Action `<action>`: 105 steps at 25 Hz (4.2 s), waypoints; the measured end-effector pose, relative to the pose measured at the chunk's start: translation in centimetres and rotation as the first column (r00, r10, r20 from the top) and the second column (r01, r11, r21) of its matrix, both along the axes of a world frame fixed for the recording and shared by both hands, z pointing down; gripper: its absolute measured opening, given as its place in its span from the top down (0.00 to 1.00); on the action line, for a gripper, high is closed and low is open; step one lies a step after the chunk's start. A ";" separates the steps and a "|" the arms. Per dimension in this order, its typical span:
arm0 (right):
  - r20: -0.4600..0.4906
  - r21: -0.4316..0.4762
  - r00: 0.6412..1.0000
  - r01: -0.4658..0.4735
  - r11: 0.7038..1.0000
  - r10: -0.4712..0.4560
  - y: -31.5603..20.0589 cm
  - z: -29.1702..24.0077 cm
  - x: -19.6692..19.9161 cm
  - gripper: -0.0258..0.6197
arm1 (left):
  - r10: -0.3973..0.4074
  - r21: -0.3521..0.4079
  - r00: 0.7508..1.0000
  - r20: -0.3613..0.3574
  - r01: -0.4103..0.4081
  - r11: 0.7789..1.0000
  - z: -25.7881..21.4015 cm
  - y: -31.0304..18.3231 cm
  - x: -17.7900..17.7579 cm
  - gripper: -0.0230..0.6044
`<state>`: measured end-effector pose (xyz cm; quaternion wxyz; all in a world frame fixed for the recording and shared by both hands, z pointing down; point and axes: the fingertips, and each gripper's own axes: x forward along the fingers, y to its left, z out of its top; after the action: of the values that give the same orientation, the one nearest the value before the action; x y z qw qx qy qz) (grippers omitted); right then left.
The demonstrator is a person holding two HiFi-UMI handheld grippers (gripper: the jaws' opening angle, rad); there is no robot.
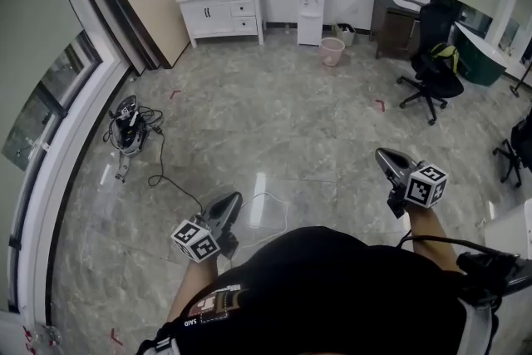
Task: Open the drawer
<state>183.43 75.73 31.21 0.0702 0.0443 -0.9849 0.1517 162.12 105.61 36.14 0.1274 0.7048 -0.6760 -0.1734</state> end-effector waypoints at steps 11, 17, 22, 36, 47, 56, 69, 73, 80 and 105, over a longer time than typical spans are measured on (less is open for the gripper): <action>0.006 -0.067 0.997 0.082 0.994 -0.082 -8.2 3.1 -6.6 0.96 | -0.060 -0.036 0.998 0.002 0.060 0.998 0.7 -7.4 -4.7 0.96; 0.029 -0.074 0.990 0.138 0.988 -0.136 -19.3 2.6 -9.6 0.96 | -0.160 -0.017 0.987 0.002 0.160 0.987 -0.2 -16.1 -6.3 0.96; 0.045 -0.029 0.979 0.201 0.979 -0.200 -27.4 0.7 -11.6 0.96 | -0.193 0.019 0.981 -0.005 0.193 0.981 -1.4 -24.7 -6.9 0.96; 0.035 -0.125 0.987 0.158 0.979 -0.155 -38.1 4.9 -15.5 0.96 | -0.129 -0.040 0.992 -0.002 0.129 0.991 0.6 -36.5 -10.5 0.96; 0.013 -0.077 0.996 0.093 0.993 -0.092 -40.6 2.6 -28.3 0.96 | -0.043 0.014 0.999 0.007 0.043 0.999 -0.8 -41.0 -25.6 0.96; 0.036 -0.057 0.985 0.168 0.984 -0.166 -38.5 1.1 -45.4 0.96 | -0.141 -0.009 0.990 0.017 0.141 0.990 -1.3 -36.0 -41.0 0.96; 0.017 -0.037 0.935 0.356 0.934 -0.355 -36.6 2.3 -62.8 0.96 | -0.362 -0.033 0.932 0.012 0.362 0.931 -0.6 -30.4 -51.9 0.96; 0.006 -0.025 0.908 0.418 0.908 -0.418 -37.7 3.2 -67.6 0.96 | -0.430 -0.039 0.903 -0.003 0.429 0.902 0.1 -31.0 -55.2 0.96; 0.008 -0.014 0.875 0.484 0.875 -0.484 -45.5 2.9 -76.1 0.96 | -0.537 -0.017 0.843 -0.004 0.537 0.843 -1.5 -37.2 -61.8 0.96; 0.016 -0.027 0.854 0.520 0.854 -0.519 -55.1 3.6 -96.9 0.96 | -0.514 -0.023 0.857 -0.042 0.513 0.858 0.8 -48.9 -79.6 0.96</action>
<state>86.49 20.67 34.84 0.1053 -0.2248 -0.9582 0.1422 82.50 56.72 36.93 0.0963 0.4941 -0.8372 -0.2136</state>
